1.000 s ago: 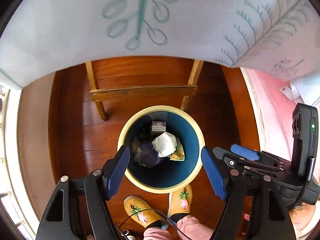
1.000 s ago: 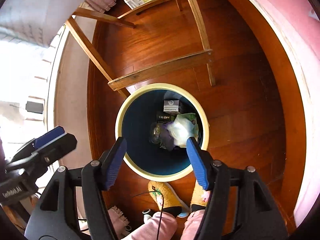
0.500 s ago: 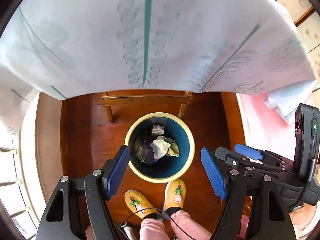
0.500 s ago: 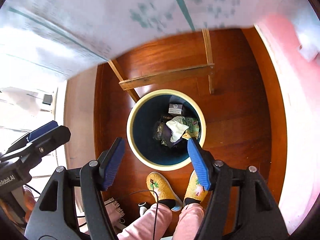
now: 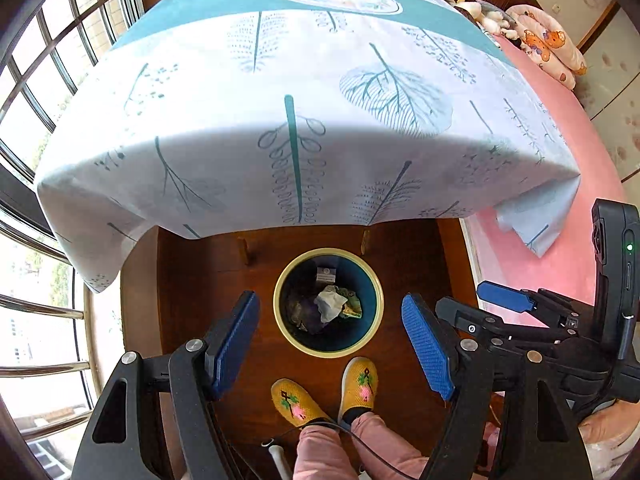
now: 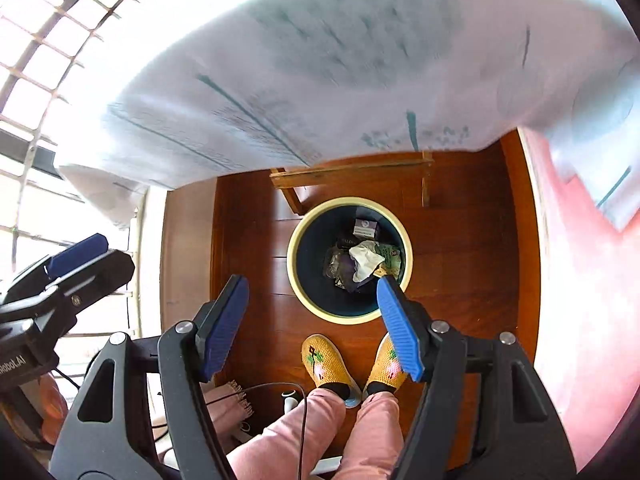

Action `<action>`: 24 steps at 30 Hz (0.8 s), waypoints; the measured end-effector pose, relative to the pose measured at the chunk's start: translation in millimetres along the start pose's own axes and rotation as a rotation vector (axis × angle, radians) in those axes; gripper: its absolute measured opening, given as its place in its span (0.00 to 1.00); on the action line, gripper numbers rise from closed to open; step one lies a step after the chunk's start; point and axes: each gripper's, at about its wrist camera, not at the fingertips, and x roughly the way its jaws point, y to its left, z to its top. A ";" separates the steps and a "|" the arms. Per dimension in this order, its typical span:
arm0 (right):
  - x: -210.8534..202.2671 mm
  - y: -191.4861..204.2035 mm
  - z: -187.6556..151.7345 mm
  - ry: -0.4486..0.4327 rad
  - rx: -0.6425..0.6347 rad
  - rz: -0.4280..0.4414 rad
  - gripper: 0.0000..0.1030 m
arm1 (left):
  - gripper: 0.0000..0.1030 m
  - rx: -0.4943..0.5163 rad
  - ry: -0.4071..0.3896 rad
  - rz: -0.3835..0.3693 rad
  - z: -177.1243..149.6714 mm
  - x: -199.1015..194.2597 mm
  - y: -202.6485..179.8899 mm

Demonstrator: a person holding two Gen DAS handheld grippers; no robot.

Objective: Collect trash
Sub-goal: 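Raise both empty tools back up toward the table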

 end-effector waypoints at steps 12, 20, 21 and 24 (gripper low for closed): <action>-87.1 31.0 15.3 -0.065 -0.134 -0.019 0.62 | 0.72 0.002 -0.120 0.085 25.1 -110.3 -6.7; -147.6 33.5 46.6 -0.187 -0.186 -0.010 0.62 | 0.72 -0.048 -0.159 0.102 48.5 -156.6 -0.5; -154.7 33.5 50.9 -0.202 -0.188 -0.003 0.62 | 0.72 -0.049 -0.164 0.104 52.9 -160.6 -0.4; -171.8 32.3 61.0 -0.240 -0.199 0.011 0.62 | 0.72 -0.039 -0.186 0.127 67.5 -172.6 -4.5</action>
